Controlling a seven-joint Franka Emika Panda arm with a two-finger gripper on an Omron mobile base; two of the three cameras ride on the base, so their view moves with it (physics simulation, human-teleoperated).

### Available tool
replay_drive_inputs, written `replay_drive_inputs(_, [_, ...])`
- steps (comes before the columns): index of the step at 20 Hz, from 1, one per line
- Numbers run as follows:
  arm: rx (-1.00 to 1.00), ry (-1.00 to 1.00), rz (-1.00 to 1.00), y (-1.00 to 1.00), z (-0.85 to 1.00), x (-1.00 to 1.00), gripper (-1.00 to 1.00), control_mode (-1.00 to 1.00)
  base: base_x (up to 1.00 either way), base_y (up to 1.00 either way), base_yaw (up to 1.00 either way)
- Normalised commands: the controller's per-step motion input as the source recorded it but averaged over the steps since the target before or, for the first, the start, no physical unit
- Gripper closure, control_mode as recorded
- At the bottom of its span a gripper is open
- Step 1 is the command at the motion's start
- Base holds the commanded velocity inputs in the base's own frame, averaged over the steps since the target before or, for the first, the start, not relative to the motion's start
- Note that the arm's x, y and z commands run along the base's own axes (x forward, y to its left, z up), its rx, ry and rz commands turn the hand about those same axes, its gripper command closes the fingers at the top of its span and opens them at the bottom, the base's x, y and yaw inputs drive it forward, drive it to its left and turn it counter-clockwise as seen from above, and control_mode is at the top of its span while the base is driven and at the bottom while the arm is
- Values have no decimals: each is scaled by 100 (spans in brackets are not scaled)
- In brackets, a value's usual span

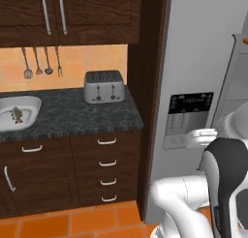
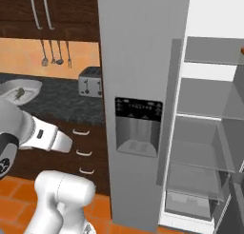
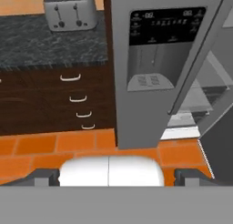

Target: Place one carrot and one fish in each tupperware on the nearby counter, to pack two identical lunches.

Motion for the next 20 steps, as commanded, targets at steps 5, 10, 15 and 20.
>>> replay_drive_inputs(5, [0, 0, 0, 0, 0, 0, -100, 100, -22, -95, -24])
replay_drive_inputs(10, [0, 0, 0, 0, 0, 0, -100, 100, 39, -100, -26])
replay_drive_inputs(15, [0, 0, 0, 0, 0, 0, -100, 100, 77, -87, -17])
replay_drive_inputs(20, [0, 0, 0, 0, 0, 0, -100, 100, 76, -5, -1])
